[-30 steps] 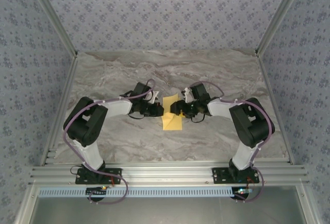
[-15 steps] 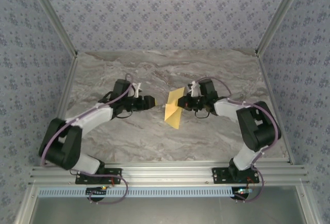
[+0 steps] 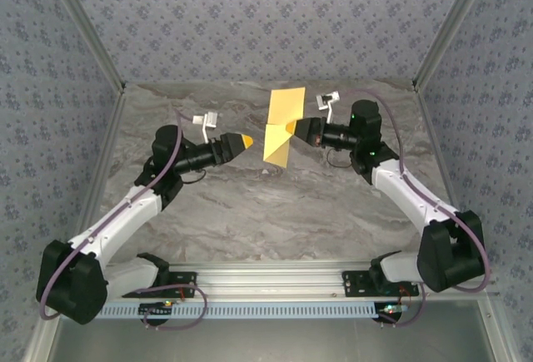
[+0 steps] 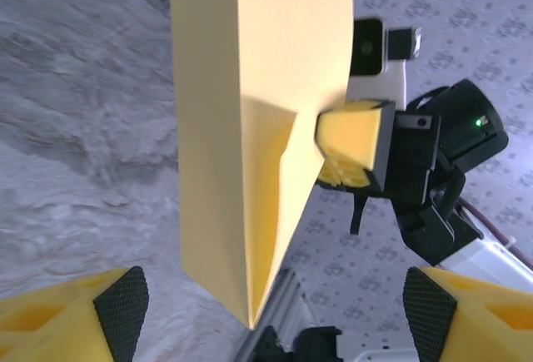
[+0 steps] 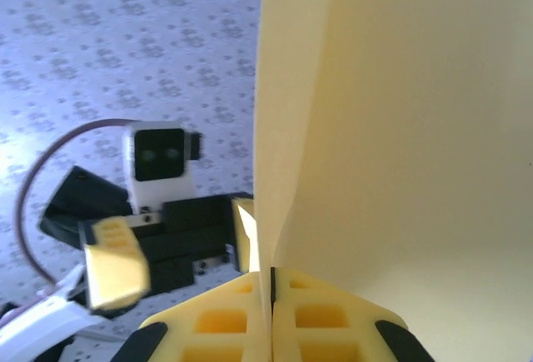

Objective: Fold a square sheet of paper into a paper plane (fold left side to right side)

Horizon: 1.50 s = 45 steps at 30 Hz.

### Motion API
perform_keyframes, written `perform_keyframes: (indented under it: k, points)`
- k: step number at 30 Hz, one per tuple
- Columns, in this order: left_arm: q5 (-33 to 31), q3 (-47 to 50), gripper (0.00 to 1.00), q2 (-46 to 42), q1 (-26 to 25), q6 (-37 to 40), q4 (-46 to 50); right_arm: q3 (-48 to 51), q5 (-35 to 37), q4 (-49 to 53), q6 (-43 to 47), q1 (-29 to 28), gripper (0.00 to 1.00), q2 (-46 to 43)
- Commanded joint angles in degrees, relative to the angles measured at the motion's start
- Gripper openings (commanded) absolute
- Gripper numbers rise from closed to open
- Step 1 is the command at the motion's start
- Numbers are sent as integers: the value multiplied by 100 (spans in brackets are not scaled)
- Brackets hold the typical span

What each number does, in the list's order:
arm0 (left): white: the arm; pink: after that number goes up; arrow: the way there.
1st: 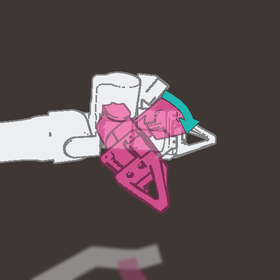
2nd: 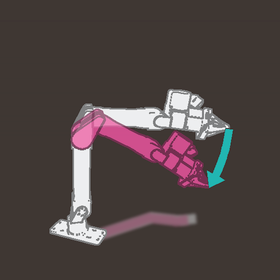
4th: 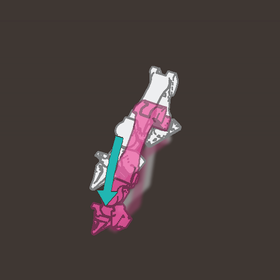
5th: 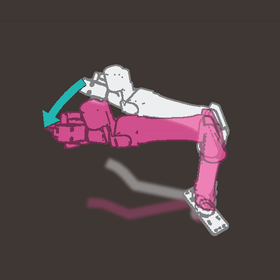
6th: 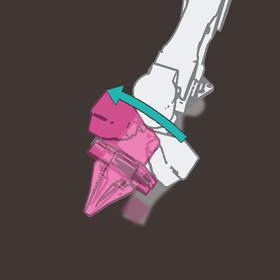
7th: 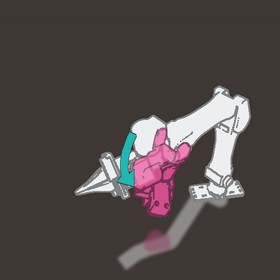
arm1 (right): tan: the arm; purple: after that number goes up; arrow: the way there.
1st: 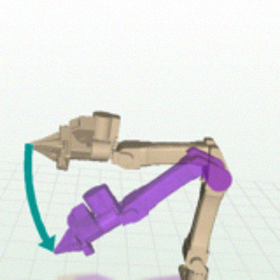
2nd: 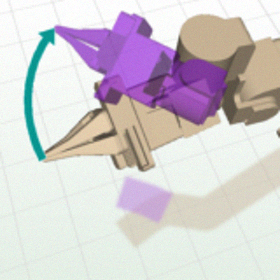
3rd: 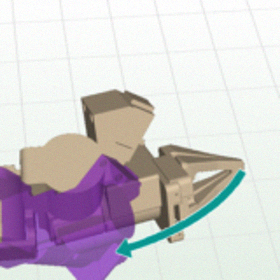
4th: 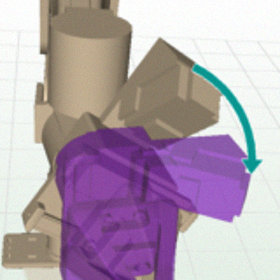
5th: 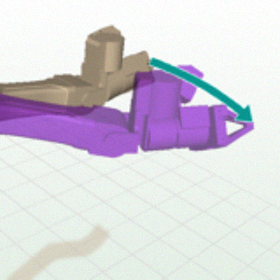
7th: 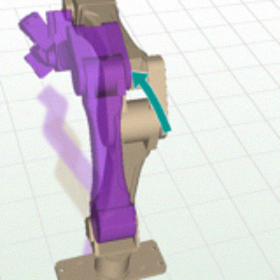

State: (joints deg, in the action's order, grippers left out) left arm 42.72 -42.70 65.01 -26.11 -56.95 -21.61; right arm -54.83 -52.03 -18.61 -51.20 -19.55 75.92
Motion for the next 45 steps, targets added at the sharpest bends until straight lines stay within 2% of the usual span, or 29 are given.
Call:
perform_keyframes:
  k: [1,5,8,11,18,20,23,26,28,29,31,33,35,36,38,41,45]
  points:
    - [166,-247,83,22,-251,-382,-870,-361,-233,-103,-340,-228,8,-115]
    - [118,-348,82,138,-437,-608,-1289,-593,-263,-166,-500,-456,8,-106]
    - [79,-352,78,163,-468,-708,-1512,-627,-305,-505,-779,-543,8,-108]
    - [72,-329,65,193,-479,-950,-1929,-650,-359,-624,-941,-587,9,-96]
    - [-10,-354,19,143,-528,-962,-1927,-557,-367,-688,-1083,-586,12,-135]
    - [-51,-341,9,126,-538,-950,-1880,-555,-369,-605,-1043,-568,16,-166]
    - [-117,-394,3,32,-555,-729,-1435,-529,-267,-36,-649,-444,28,-308]
    - [-436,-600,0,-252,-637,209,39,-554,183,1402,297,-143,39,-682]
    - [-1086,-932,0,-473,-840,1250,1725,-606,697,2451,974,90,47,-968]
    - [-1682,-1200,0,-536,-1037,1813,2736,-663,1155,3185,1392,210,51,-1109]
    - [-2956,-1689,0,-470,-1446,2659,4337,-887,2408,4672,2162,335,57,-1311]
    - [-4155,-2046,0,-205,-1799,2951,5474,-1007,3776,5777,2562,457,62,-1487]
    - [-5022,-2239,0,112,-2061,2912,6250,-893,4717,6215,2759,600,65,-1701]
    - [-5431,-2324,0,289,-2250,2849,6557,-768,5057,6339,2646,684,70,-1830]
    - [-6240,-2502,0,693,-2581,2596,7061,-505,5468,6405,2623,892,77,-2153]
    - [-7027,-2806,0,1404,-2863,1978,7751,-181,5810,6381,2600,1161,87,-2587]
    - [-7549,-3328,0,2483,-3059,1335,8500,26,5909,6387,2656,1420,100,-2889]
